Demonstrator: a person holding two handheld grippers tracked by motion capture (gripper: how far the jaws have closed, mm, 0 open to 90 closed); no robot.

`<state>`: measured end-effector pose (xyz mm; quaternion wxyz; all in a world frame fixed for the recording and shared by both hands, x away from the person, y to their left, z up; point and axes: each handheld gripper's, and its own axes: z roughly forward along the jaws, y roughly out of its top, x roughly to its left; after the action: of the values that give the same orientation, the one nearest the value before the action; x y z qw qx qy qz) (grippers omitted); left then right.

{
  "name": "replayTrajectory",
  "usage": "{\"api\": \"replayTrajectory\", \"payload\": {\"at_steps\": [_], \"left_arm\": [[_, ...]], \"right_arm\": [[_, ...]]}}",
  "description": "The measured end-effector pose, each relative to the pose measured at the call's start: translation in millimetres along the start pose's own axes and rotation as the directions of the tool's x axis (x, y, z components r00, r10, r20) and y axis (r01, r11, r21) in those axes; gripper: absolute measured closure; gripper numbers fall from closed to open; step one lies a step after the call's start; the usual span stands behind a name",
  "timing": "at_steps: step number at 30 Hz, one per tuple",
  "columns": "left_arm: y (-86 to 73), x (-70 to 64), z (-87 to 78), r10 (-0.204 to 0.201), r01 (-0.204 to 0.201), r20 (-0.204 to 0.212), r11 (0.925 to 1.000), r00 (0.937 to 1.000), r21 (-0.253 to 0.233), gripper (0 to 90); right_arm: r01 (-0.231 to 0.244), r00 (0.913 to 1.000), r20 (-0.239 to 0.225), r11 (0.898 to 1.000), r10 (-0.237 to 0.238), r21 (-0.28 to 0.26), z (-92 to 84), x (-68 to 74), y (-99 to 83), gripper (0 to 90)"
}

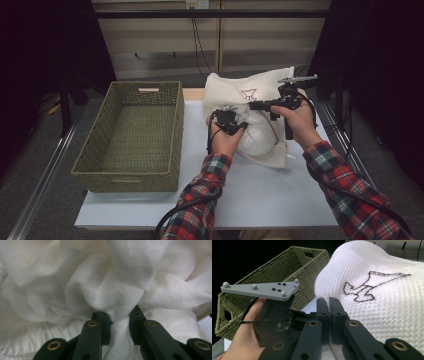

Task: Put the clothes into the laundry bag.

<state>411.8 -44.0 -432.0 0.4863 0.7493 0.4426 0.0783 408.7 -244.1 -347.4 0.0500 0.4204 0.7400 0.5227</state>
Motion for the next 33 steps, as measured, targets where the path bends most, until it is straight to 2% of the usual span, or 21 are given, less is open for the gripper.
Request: {"api": "replayTrajectory", "payload": {"at_steps": [4, 9, 19, 22, 25, 27, 29, 30, 31, 33], "left_arm": [[4.7, -3.5, -1.0, 0.007, -0.007, 0.008, 0.9999, 0.9999, -0.015, 76.9], [2.0, -7.8, 0.0, 0.032, -0.032, 0.004, 0.9992, 0.9995, -0.023, 76.8], [5.2, -10.1, 8.3, 0.018, -0.02, -0.012, 0.9943, 0.9998, -0.105, 76.5], [5.2, -10.3, 13.6, 0.03, -0.032, -0.014, 0.9917, 0.9994, -0.124, 75.7], [1.5, -8.1, 17.9, 0.027, -0.028, -0.01, 0.9922, 0.9996, -0.122, 73.8], [-1.0, -7.0, 18.8, 0.055, -0.057, -0.014, 0.9914, 0.9984, -0.118, 71.5], [-2.7, -5.2, 18.8, 0.049, -0.05, -0.013, 0.9933, 0.9987, -0.104, 69.0], [-3.8, -4.6, 18.7, 0.045, -0.045, -0.002, 0.9945, 0.999, -0.095, 66.6], [-4.8, -3.8, 17.3, 0.061, -0.062, -0.012, 0.9946, 0.9981, -0.083, 63.6], [-7.5, -1.1, 14.3, 0.053, -0.054, -0.01, 0.9966, 0.9985, -0.062, 58.0]], "right_arm": [[-0.006, 1.0, -0.005, 1.0, 0.006, -0.004, -1.9, -0.5, 0.4, 88.3], [-0.006, 0.9999, -0.01, 1.0, 0.006, -0.011, -4.6, 0.8, 1.8, 88.3], [-0.014, 0.9998, -0.016, 1.0, 0.014, -0.018, -7.2, 3.2, 1.3, 88.3], [-0.016, 0.9997, -0.02, 1.0, 0.015, -0.017, -7.5, 3.6, 1.6, 88.3], [-0.013, 0.9999, -0.012, 1.0, 0.012, -0.013, -8.2, 3.1, 2.0, 88.3], [-0.011, 0.9999, -0.005, 1.0, 0.011, -0.005, -7.7, 2.1, 1.1, 88.3], [-0.011, 0.9999, -0.005, 1.0, 0.011, -0.001, -6.1, 0.9, -0.4, 88.3], [-0.013, 0.9999, -0.004, 1.0, 0.013, 0.0, -4.7, 0.5, -1.3, 88.3], [-0.011, 0.9999, -0.002, 1.0, 0.011, 0.003, -3.6, 0.3, -2.2, 88.3], [-0.009, 1.0, -0.002, 1.0, 0.009, 0.005, -1.3, 0.0, -3.6, 88.3]]}}
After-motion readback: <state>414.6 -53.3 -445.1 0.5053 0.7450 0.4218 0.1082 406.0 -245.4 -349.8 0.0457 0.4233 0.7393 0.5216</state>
